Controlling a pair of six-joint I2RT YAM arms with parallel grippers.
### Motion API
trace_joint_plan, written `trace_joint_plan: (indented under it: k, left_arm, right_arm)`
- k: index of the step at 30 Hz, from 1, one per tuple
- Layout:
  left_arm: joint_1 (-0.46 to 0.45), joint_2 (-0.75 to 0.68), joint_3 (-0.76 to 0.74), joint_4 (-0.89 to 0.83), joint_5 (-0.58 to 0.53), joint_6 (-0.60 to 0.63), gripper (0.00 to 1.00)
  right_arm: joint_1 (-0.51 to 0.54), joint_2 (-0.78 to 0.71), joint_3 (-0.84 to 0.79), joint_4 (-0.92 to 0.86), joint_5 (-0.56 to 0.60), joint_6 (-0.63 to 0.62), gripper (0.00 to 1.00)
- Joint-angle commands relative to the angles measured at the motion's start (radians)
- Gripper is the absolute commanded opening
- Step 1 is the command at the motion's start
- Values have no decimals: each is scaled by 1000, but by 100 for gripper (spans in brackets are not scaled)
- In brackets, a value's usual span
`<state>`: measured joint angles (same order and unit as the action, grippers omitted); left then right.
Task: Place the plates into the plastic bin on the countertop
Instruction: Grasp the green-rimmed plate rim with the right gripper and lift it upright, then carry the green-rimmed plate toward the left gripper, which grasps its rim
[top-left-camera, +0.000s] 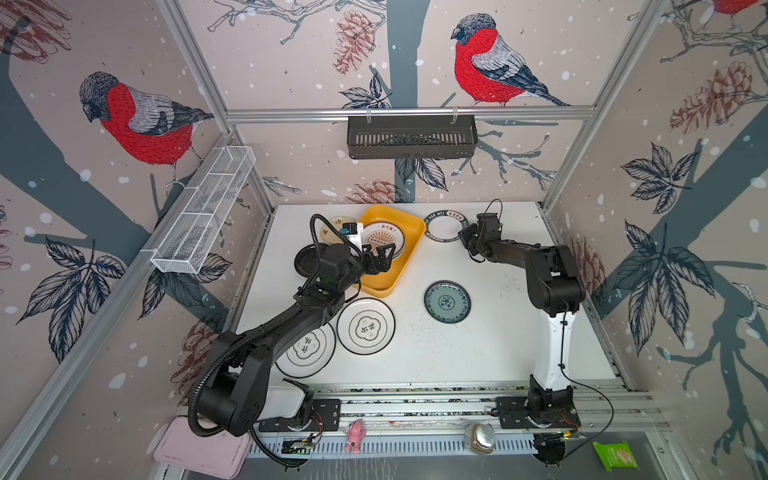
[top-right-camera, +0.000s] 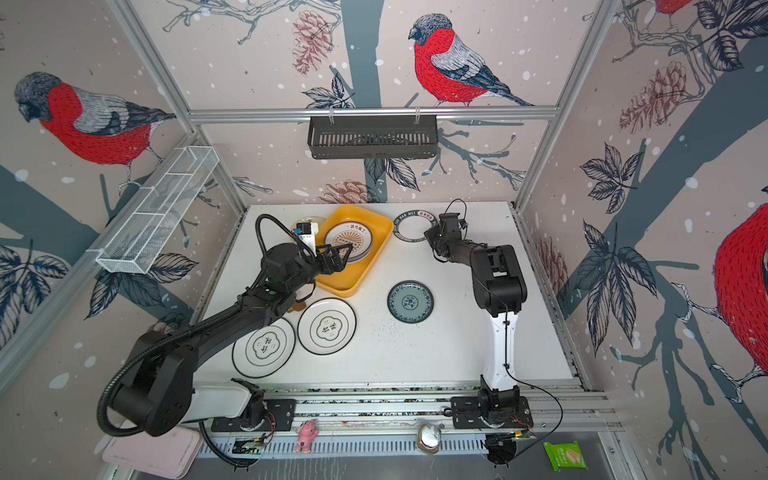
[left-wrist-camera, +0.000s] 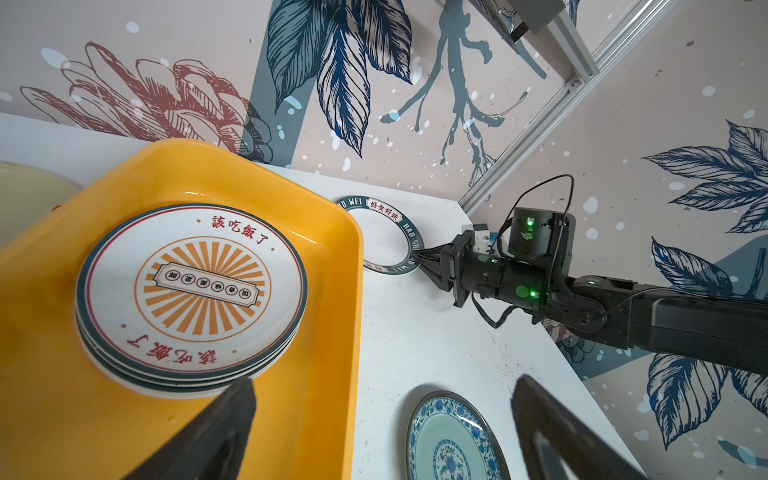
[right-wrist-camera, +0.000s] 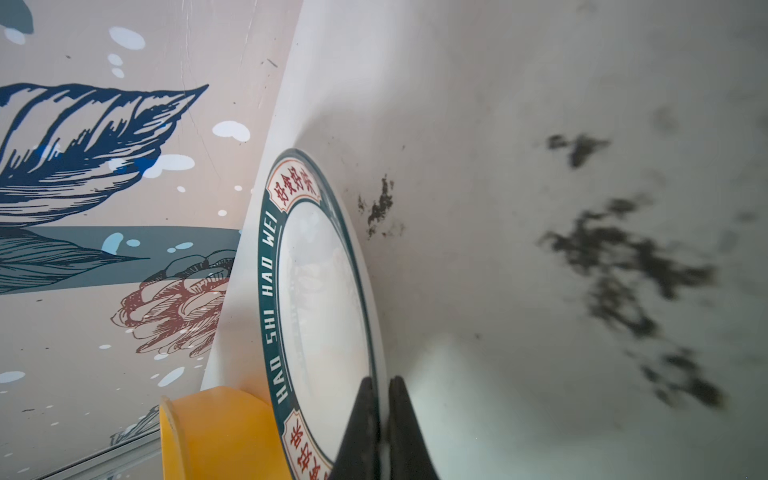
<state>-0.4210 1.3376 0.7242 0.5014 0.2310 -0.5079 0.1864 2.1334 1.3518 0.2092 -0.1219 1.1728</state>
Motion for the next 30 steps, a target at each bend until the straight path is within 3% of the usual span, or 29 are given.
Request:
trace_joint_plan:
  k: [1,9,14,20,30]
  left_arm:
    - [2,-22,-1,-13,18,15,96]
    - [2,-44,4,-47,87,2,96]
    - [2,29,102,-166,214,28,96]
    - [1,86,148,-151,352,-16,96]
    - [0,168,174,-40,500,-145,95]
  right_arm:
    - [-2,-103,-57,-7,48,-53,1]
    - [-4,-432,-260,-16,58,-135,1]
    - [4,-645,-355,-79,28,-211,1]
    - [24,-857,-433,-196,-56,-310,1]
    - [108,-1009,-541,-109,-236,-357,1]
